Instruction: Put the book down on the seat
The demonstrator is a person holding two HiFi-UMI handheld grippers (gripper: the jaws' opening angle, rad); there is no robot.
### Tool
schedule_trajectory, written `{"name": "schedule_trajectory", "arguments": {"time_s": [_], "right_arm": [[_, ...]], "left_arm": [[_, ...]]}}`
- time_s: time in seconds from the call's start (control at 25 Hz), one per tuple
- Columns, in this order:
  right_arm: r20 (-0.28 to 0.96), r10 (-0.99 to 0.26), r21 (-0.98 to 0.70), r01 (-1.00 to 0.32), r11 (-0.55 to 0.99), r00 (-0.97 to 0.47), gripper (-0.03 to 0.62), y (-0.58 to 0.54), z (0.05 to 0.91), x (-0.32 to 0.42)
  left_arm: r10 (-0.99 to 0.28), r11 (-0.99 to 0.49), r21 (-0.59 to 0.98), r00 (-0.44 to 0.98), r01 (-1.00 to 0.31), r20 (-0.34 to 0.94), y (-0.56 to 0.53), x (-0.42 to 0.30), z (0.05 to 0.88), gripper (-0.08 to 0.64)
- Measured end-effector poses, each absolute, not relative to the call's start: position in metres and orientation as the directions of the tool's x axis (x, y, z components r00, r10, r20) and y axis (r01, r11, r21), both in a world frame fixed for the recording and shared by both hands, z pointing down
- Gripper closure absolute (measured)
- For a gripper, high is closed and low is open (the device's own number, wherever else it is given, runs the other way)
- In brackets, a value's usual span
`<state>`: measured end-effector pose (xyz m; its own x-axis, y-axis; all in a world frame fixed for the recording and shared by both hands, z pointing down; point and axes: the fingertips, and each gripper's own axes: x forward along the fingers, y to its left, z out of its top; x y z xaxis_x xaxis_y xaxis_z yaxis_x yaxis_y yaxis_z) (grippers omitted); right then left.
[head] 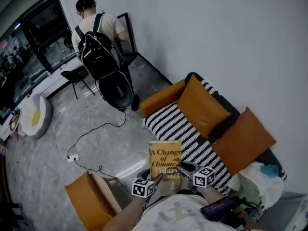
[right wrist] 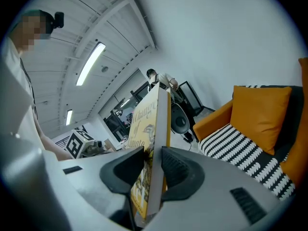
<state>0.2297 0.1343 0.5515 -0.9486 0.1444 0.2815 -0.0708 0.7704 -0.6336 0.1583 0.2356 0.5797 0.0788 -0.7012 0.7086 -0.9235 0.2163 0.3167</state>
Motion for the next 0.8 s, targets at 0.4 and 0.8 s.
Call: {"name": "schedule_trajectory", "arguments": {"time_s": [0.4, 0.8], "right_arm": [[0.267, 0.112, -0.655, -0.095, 0.750, -0.957, 0.468, 0.060, 0.560, 0.198], [0.269, 0.092, -0.664, -0.115, 0.739, -0.959, 0.469, 0.007, 0.569, 0.182]], "left_arm": [[-0.675, 0.191, 0.306, 0.101, -0.933, 0.731, 0.160, 0.123, 0.586, 0.259], [-0.653, 0.174, 0.303, 0.120, -0.937, 0.748, 0.105, 0.105, 0.595, 0.259]]}}
